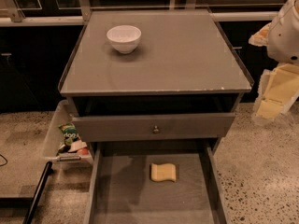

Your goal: Pick sponge from middle drawer and place on counter

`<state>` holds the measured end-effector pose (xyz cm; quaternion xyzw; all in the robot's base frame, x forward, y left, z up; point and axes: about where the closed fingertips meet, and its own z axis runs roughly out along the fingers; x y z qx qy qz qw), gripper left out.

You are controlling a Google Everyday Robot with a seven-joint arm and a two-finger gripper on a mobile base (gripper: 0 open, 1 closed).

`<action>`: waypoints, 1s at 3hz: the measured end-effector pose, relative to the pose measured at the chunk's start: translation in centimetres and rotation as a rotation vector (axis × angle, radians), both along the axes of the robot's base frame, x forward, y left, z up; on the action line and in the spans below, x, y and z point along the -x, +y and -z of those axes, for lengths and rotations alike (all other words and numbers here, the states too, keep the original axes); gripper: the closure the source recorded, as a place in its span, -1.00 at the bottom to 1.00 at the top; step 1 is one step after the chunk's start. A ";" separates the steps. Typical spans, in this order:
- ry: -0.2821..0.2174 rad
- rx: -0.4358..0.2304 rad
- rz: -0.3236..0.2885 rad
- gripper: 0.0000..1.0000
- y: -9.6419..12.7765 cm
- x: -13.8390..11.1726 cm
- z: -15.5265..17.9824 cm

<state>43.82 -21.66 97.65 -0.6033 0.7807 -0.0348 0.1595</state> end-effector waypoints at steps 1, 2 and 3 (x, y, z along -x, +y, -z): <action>0.000 0.000 0.000 -1.00 0.0 0.0 0.0; 0.035 -0.005 0.011 -1.00 -0.2 0.0 2.6; 0.064 -0.015 0.005 -1.00 -0.7 0.4 6.6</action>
Offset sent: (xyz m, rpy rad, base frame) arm -0.0002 -0.0068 -0.0695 0.0121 0.1111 -0.0285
